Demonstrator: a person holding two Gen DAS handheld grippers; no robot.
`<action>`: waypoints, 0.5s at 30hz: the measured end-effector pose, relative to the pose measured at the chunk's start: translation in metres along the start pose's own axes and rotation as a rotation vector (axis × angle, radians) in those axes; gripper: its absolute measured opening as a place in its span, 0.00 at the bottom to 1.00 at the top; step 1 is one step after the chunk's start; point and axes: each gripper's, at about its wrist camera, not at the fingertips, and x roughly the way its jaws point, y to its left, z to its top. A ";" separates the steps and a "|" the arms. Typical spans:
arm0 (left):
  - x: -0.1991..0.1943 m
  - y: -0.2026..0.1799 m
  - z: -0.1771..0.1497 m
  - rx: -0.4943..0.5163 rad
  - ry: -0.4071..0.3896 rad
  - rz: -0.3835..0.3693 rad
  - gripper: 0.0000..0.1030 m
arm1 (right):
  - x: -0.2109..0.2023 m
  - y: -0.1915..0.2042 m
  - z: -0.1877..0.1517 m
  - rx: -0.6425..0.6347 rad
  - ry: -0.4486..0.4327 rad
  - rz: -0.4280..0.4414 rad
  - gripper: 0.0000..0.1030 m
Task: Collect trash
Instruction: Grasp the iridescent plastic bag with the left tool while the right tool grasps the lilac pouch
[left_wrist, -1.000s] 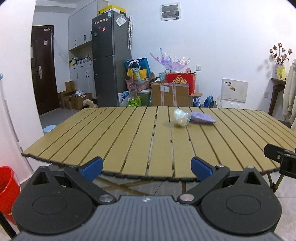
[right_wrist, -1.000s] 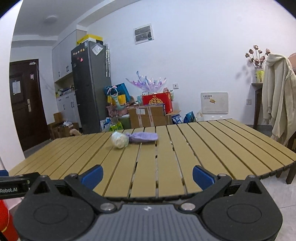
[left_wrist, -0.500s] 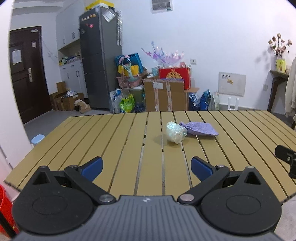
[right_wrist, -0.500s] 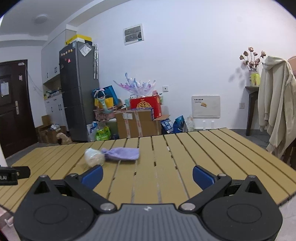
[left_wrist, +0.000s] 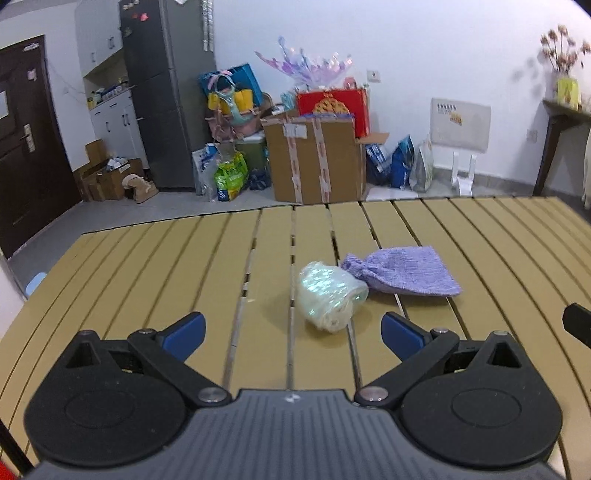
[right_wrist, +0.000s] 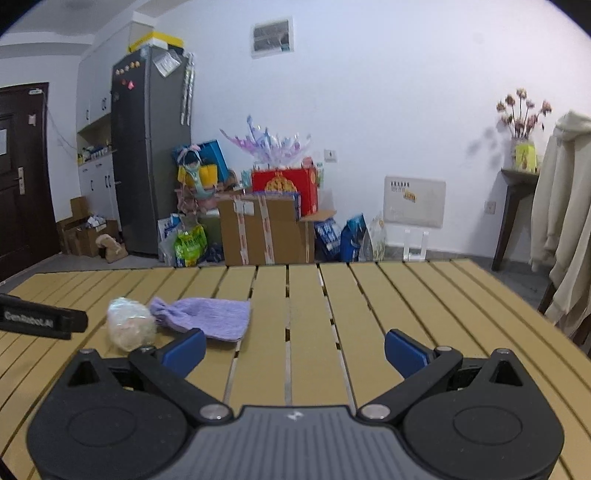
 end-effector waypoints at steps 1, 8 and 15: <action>0.010 -0.005 0.002 0.011 0.008 0.002 1.00 | 0.008 -0.001 0.000 0.003 0.009 -0.003 1.00; 0.076 -0.025 0.009 0.025 0.054 0.033 1.00 | 0.062 -0.005 0.012 0.023 0.065 0.010 1.00; 0.112 -0.026 0.013 0.009 0.100 0.019 0.60 | 0.094 0.009 0.013 0.005 0.109 0.020 1.00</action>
